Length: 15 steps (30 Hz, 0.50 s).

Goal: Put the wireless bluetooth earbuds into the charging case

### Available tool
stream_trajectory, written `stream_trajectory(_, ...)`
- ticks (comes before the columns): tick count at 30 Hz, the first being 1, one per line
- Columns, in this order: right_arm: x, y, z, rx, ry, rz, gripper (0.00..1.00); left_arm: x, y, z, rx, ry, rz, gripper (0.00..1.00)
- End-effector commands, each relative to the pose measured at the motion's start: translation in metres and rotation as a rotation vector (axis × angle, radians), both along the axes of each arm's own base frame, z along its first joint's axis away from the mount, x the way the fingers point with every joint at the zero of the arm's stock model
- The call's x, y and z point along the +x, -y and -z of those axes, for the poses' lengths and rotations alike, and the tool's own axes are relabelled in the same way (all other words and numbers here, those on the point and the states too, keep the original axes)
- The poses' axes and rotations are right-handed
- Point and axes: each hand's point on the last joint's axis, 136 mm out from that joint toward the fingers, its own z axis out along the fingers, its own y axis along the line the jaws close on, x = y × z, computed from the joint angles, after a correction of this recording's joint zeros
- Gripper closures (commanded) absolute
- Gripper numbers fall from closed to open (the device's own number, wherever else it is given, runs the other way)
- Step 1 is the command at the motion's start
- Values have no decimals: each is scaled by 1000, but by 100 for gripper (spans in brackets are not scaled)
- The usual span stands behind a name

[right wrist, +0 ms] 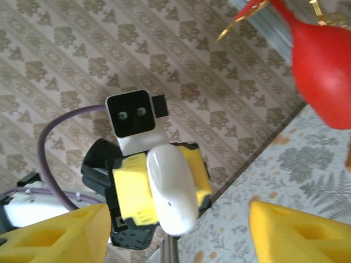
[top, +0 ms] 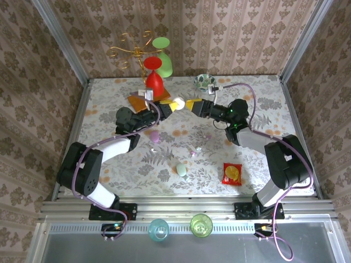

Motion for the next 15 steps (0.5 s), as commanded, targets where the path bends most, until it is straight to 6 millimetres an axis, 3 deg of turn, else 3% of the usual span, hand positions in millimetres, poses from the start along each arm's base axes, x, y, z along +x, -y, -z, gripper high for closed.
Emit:
stream_trajectory(1,-16,-14,-21,11,92,-87,35,-16,5,-30,-35,134,29,92)
stream_trajectory(4,-19,-18,-22,2,106,-96,41,-18,9,-33,-37,134,54,92)
stream_trajectory(11,-23,-17,-26,-25,129,-87,69,-22,9,-33,-33,146,62,92)
stream_trajectory(15,-27,-15,-23,-74,148,-72,78,-21,6,-30,-27,143,55,86)
